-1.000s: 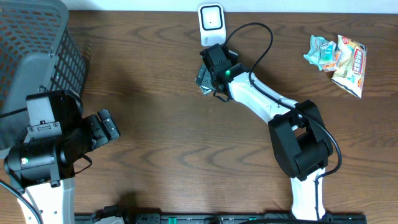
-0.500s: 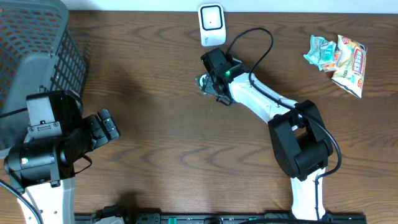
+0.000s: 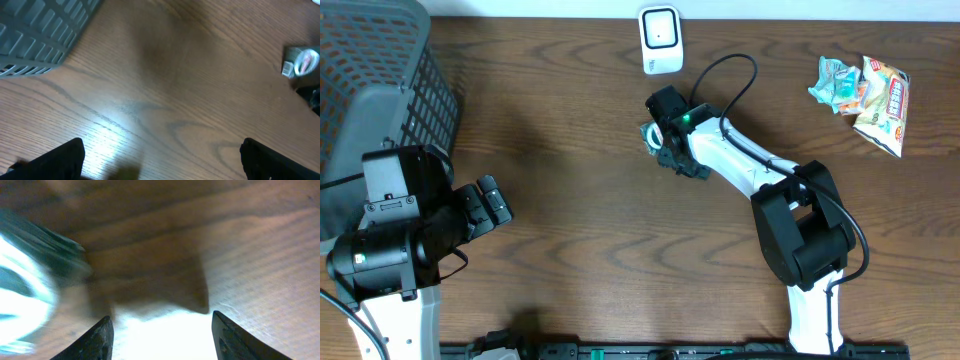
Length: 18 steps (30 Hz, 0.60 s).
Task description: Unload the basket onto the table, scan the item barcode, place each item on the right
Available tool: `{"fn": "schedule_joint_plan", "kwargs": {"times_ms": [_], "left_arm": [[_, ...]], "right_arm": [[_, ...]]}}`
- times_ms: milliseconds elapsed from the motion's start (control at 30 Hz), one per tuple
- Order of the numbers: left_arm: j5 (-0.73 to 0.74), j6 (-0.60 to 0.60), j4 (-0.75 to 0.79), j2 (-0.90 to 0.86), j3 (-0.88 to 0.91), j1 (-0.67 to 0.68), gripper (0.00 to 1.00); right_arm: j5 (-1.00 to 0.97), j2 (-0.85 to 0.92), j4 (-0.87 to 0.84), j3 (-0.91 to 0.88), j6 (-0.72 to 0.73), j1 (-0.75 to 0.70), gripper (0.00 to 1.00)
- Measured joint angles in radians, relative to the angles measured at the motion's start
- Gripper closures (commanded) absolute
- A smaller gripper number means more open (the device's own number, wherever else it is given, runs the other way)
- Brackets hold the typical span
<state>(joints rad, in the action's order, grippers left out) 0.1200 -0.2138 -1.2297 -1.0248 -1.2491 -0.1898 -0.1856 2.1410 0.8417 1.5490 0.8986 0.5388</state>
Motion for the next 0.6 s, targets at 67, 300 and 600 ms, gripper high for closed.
{"fn": "schedule_joint_plan", "kwargs": {"times_ms": [67, 300, 600], "left_arm": [[0.0, 0.0, 0.0, 0.0, 0.0, 0.0, 0.02], [0.0, 0.0, 0.0, 0.0, 0.0, 0.0, 0.02], [0.0, 0.0, 0.0, 0.0, 0.0, 0.0, 0.02]], "right_arm": [[-0.003, 0.0, 0.028, 0.0, 0.0, -0.002, 0.43], [-0.007, 0.0, 0.105, 0.0, 0.0, -0.028, 0.43], [0.01, -0.062, 0.113, -0.004, -0.037, -0.037, 0.37]]}}
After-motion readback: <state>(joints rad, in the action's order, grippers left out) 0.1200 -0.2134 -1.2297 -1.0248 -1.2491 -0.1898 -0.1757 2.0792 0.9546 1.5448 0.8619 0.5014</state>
